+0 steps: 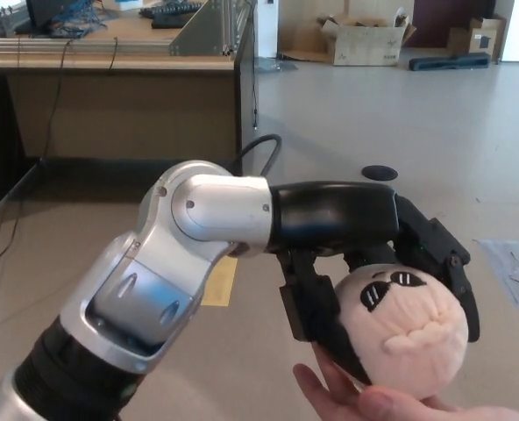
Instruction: The robot extends its left hand to pick up an emotional support dumpling from the palm of a person and brings its hand down by its side. Then it extends its arm again to hand the dumpling back to the person.
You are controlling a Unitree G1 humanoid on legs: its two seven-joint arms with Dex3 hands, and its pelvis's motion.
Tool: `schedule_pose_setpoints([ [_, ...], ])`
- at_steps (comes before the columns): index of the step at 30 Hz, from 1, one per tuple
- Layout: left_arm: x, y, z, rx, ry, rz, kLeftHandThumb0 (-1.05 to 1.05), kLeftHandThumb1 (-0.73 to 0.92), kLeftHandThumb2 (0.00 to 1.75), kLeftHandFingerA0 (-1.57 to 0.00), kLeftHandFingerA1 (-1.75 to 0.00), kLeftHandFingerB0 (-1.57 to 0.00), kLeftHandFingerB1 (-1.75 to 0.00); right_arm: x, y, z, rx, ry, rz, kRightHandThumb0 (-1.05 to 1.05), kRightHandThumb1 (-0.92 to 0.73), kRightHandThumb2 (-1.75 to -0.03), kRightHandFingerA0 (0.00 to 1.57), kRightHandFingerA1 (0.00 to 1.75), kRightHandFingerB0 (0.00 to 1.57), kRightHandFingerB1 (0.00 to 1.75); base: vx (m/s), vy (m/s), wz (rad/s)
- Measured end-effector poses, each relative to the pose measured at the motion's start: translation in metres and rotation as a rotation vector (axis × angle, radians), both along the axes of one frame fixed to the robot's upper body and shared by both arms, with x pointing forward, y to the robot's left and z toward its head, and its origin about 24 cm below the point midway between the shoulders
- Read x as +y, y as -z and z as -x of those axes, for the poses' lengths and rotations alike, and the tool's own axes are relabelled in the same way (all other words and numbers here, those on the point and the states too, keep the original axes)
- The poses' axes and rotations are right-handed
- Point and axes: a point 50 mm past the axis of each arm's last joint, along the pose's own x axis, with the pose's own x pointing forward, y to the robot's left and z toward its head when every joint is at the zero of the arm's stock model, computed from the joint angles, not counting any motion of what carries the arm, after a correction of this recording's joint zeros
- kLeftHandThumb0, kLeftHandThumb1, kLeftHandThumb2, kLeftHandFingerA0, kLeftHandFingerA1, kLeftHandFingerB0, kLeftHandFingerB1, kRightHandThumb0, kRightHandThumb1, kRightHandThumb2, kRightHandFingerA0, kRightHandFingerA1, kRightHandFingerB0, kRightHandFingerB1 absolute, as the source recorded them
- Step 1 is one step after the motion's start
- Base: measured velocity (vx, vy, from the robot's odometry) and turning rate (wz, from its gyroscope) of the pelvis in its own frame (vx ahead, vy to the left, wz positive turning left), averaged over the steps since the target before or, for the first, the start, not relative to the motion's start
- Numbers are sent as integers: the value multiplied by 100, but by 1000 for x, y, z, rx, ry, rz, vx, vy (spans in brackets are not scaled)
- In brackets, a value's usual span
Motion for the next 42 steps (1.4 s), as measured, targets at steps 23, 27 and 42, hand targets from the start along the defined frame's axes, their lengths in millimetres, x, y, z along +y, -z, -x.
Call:
schedule_pose_setpoints([
  [23,88,-41,-22,234,-205,639,-18,78,63,-89,-113,-92,-76,1,-1,0,-14,0,25,-30,-60,-58,85,68,82,54,0,0,0],
  [27,122,-62,-24,241,-248,769,-10,78,73,-84,-118,-90,-79,1,-1,-1,-13,2,24,-30,-59,-57,85,77,82,54,0,0,0],
  [42,258,-14,3,347,-495,1135,-4,85,67,-86,-121,-89,-82,0,2,3,-7,9,22,-30,-59,-57,83,76,83,56,0,0,0],
])
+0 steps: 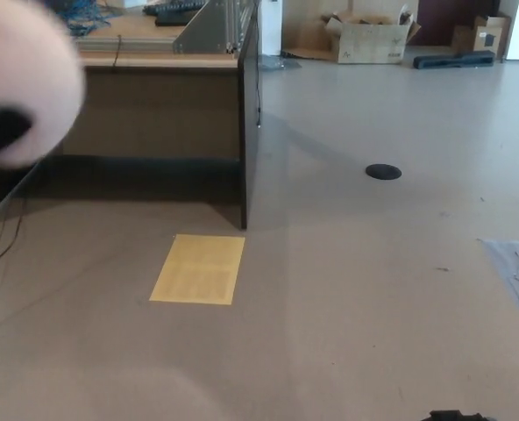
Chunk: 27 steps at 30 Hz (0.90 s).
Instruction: The robot extends its left hand to pick up an emotional support dumpling from the palm of a person and brings its hand down by its side. Then it extends its arm again to hand the dumpling back to the person.
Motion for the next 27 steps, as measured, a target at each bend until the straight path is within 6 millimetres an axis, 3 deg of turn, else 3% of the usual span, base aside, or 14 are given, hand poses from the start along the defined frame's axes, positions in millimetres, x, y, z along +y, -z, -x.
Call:
schedule_pose_setpoints([
  [1,1,3,0,10,-3,2,-4,85,67,-86,-121,-89,-82,0,0,0,0,0,0,-30,-59,-57,83,76,83,56,0,0,0],
  [6,20,65,8,196,-52,36,-6,80,64,-84,-128,-88,-82,-2,5,5,10,8,-5,-29,-59,-57,83,80,81,56,0,0,0],
  [7,23,81,9,243,-58,46,-7,78,64,-85,-130,-85,-84,-2,7,7,17,10,-6,-29,-60,-58,83,71,80,56,0,0,0],
  [15,35,193,30,580,-128,138,-4,80,64,-84,-122,-86,-84,-9,23,25,59,34,-17,-29,-60,-58,81,58,77,54,0,0,0],
  [19,42,232,44,701,-176,168,-5,81,63,-83,-125,-89,-82,-12,31,34,85,45,-19,-30,-60,-58,80,63,75,53,0,0,0],
  [27,55,290,75,881,-273,214,-4,83,64,-76,-131,-84,-89,-17,50,57,141,63,-22,-29,-59,-58,83,56,74,54,0,0,0],
])
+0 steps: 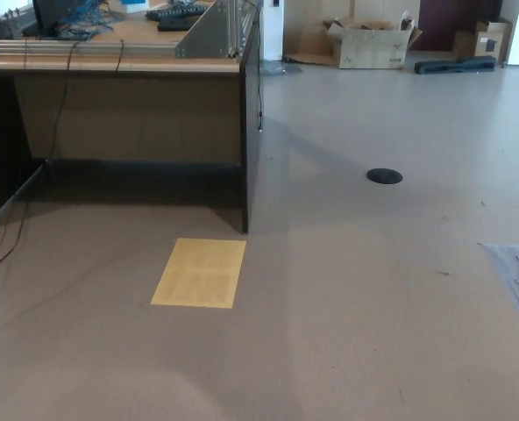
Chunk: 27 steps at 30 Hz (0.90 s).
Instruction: The robot extends its left hand to pick up an emotional support dumpling from the palm of a person and brings its hand down by its side. Then it extends its arm again to hand the dumpling back to the person.
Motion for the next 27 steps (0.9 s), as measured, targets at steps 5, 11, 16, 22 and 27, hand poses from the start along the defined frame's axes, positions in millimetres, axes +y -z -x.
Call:
schedule_pose_setpoints([
  [5,6,21,14,58,-44,7,-4,83,64,-77,-130,-85,-90,-2,7,11,13,10,-3,-28,-59,-58,82,54,74,53,0,0,0],
  [11,16,32,25,85,-84,-18,-3,82,64,-80,-131,-85,-90,-4,12,20,18,22,-7,-30,-59,-58,81,54,73,53,0,0,0],
  [16,20,32,27,71,-92,-53,-5,81,64,-80,-132,-85,-89,-4,12,21,9,23,-8,-29,-59,-58,81,55,73,53,0,0,0],
  [22,20,31,26,57,-90,-64,-3,82,65,-79,-133,-86,-89,-3,10,20,2,22,-8,-28,-59,-58,81,60,74,54,0,0,0],
  [27,21,30,23,47,-86,-77,-6,81,65,-82,-130,-85,-88,-3,9,18,-1,22,-9,-29,-59,-58,81,59,75,55,0,0,0],
])
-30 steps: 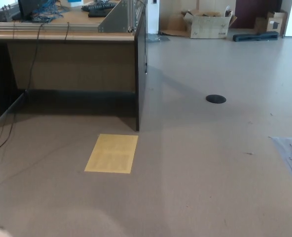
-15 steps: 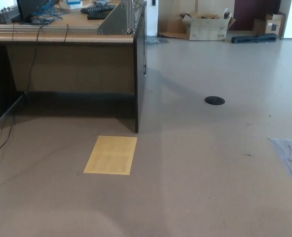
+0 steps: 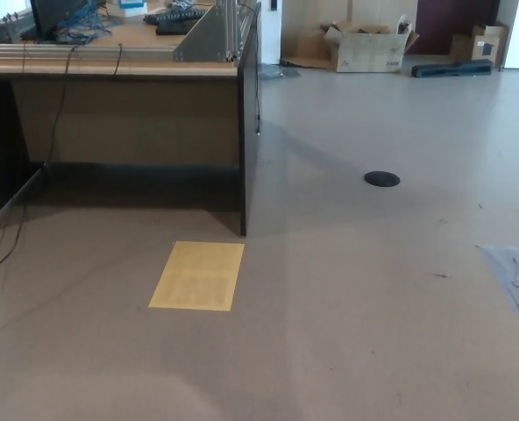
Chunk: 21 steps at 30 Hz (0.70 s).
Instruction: The robot extends its left hand to pick up an emotional support dumpling from the palm of a person and brings its hand down by its side. Then it extends its arm again to hand the dumpling back to the person.
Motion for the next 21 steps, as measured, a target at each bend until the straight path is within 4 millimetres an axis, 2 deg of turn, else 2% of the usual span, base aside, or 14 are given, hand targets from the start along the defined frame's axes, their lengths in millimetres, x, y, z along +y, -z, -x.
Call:
schedule_pose_setpoints([
  [1,1,-1,-1,-2,-1,-1,-6,82,65,-81,-131,-85,-91,0,0,0,0,0,0,-29,-59,-58,82,63,76,55,0,0,0],
  [12,6,-6,-5,-16,-3,-11,-6,81,65,-85,-125,-87,-88,4,-2,-6,-10,-4,-8,-27,-60,-58,82,62,76,55,0,0,0],
  [16,5,-7,-7,-20,-5,-8,-4,83,65,-78,-131,-85,-89,3,-1,-5,-7,-2,-8,-29,-59,-58,83,62,77,55,0,0,0],
  [21,3,-3,-8,-13,-2,14,-7,80,65,-80,-130,-83,-90,3,-1,-5,-5,0,-7,-27,-59,-58,84,62,77,55,0,0,0],
])
